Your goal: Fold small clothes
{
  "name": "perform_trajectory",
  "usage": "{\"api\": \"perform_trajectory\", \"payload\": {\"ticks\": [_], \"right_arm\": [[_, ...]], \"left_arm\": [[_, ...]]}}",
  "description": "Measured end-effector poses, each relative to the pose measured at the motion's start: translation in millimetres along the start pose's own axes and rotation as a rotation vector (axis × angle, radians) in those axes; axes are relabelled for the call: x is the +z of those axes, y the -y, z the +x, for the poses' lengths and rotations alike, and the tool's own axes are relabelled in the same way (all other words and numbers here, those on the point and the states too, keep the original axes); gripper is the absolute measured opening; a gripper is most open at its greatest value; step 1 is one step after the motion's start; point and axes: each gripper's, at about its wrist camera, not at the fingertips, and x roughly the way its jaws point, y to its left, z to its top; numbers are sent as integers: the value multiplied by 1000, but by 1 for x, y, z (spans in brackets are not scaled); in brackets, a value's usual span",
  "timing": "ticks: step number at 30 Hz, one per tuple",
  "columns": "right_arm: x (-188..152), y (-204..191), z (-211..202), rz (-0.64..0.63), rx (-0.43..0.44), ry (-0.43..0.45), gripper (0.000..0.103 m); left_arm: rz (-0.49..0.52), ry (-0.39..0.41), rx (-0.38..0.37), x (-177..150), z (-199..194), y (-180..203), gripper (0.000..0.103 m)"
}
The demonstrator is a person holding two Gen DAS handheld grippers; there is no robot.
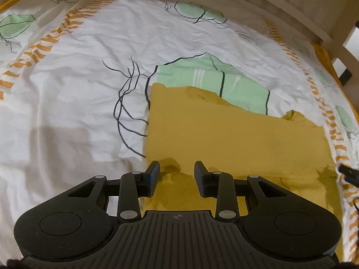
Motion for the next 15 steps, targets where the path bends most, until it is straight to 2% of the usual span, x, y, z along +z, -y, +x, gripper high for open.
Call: {"api": "perform_trajectory", "payload": {"ticks": [7, 15], "right_arm": [[-44, -1, -33, 2, 21, -66, 103], [-74, -11, -65, -41, 22, -64, 103]], "left_arm": [[24, -6, 22, -16, -6, -2, 33], [-2, 22, 35, -41, -23, -2, 33]]}}
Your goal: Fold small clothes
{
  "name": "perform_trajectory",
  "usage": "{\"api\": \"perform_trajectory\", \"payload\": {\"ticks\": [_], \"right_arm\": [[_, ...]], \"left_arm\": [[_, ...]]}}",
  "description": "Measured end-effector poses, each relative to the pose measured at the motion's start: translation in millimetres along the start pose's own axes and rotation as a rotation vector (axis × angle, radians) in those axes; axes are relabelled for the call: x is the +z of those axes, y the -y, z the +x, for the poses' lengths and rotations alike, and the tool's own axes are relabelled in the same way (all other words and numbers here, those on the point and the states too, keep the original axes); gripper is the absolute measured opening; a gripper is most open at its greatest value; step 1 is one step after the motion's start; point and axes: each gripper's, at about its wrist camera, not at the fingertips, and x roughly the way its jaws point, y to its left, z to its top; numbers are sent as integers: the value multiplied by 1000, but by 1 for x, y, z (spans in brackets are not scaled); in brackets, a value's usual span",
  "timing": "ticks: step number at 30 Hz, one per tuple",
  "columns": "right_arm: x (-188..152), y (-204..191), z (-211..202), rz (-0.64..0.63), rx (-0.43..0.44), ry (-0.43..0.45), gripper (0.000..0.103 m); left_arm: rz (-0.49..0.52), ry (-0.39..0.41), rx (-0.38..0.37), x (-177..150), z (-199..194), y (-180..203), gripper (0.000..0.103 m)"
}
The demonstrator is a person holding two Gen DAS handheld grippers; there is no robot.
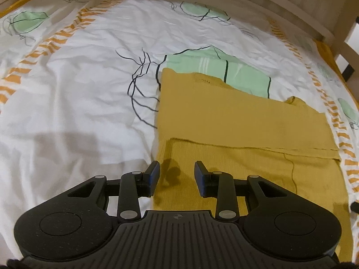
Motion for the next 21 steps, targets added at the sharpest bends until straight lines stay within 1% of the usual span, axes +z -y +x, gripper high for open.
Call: {"api": "perform_trajectory", "payload": {"ticks": [5, 9, 13, 16, 18, 21], "right_arm": [[-20, -1, -15, -8, 3, 9, 103], [-36, 3, -19, 8, 4, -10, 103], [-49, 2, -22, -8, -3, -20, 103], [-54, 1, -27, -21, 2, -25, 103], [-58, 1, -29, -16, 5, -28, 103], [-63, 1, -31, -15, 9, -34, 103]], "left_arm": [[12, 11, 35, -22, -13, -3, 33], [10, 27, 65, -43, -26, -7, 33], [7, 15, 74, -65, -33, -10, 33], [-11, -11, 84, -82, -35, -15, 33], [-14, -6, 83, -91, -39, -16, 34], [8, 12, 97, -103, -47, -14, 35]]}}
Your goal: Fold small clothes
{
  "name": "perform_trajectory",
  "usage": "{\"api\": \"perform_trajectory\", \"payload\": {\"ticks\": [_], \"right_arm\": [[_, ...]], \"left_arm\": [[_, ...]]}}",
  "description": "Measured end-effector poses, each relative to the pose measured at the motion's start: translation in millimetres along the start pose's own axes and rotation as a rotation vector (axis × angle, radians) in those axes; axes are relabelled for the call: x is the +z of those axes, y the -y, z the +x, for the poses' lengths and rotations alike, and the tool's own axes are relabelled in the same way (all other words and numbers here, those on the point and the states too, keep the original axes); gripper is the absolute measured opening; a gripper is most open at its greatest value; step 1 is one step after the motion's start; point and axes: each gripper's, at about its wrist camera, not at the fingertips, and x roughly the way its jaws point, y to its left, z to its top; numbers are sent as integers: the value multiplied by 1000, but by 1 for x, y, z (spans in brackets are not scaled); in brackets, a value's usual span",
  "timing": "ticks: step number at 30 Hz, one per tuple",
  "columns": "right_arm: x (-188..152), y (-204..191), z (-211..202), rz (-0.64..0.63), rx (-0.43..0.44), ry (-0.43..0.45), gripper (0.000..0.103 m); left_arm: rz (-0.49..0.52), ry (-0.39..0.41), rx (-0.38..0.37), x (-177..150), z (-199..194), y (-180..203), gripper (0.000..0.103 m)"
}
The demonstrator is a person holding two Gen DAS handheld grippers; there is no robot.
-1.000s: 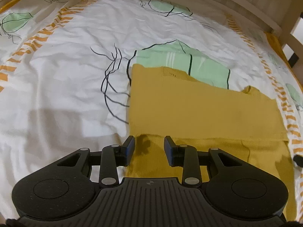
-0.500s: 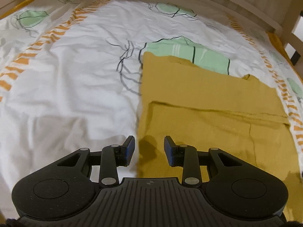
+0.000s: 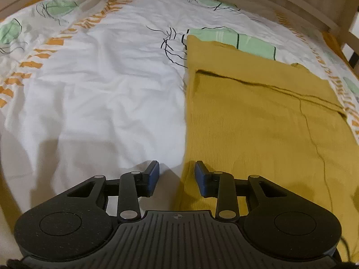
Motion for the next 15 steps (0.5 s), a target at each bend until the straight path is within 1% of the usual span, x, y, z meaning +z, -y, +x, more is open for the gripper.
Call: {"api": "perform_trajectory", "payload": {"ticks": [4, 8, 10, 13, 15], "right_arm": [[-8, 1, -4, -6, 8, -16, 103], [-13, 0, -7, -16, 19, -53, 103], [-16, -1, -9, -7, 19, -71, 103], [-21, 1, -11, 19, 33, -80, 103], [-23, 4, -14, 47, 57, -82, 103]], "left_arm": [[2, 9, -6, -15, -7, -1, 39], [26, 15, -17, -28, -15, 0, 44], [33, 24, -16, -35, -20, 2, 45], [5, 45, -34, -49, -29, 0, 45], [-17, 56, -68, -61, -34, -4, 48]]}}
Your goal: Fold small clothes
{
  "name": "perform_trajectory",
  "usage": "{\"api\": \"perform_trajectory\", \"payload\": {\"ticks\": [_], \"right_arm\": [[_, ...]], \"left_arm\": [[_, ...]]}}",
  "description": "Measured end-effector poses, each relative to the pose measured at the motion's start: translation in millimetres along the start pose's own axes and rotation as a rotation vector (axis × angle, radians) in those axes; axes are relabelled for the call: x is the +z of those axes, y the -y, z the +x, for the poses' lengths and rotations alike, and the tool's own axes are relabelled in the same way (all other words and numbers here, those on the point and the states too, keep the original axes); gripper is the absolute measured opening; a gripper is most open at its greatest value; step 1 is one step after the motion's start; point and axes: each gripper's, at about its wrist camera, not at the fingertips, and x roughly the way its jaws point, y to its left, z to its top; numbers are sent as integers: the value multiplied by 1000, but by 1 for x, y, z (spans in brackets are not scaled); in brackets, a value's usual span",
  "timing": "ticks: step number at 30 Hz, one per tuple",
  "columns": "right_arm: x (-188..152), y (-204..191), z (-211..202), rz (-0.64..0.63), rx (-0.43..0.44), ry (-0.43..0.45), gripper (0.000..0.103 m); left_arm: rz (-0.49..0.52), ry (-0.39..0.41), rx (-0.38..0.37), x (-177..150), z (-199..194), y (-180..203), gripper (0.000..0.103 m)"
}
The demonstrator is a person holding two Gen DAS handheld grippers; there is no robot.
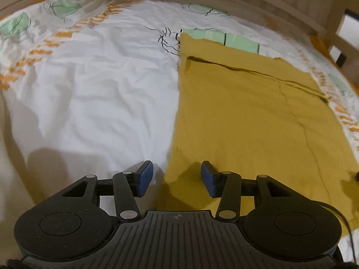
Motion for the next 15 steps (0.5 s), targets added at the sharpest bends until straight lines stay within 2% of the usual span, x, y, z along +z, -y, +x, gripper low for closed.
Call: {"api": "perform_trajectory", "payload": {"ticks": [3, 8, 15], "right_arm": [[-3, 5, -5, 30, 51, -15, 103], [-12, 8, -13, 58, 124, -52, 103], [-19, 6, -20, 73, 175, -92, 103]], "left_arm": [[4, -27, -42, -9, -6, -3, 54], [31, -86, -71, -20, -16, -5, 54], [38, -120, -80, -29, -27, -8, 54]]}}
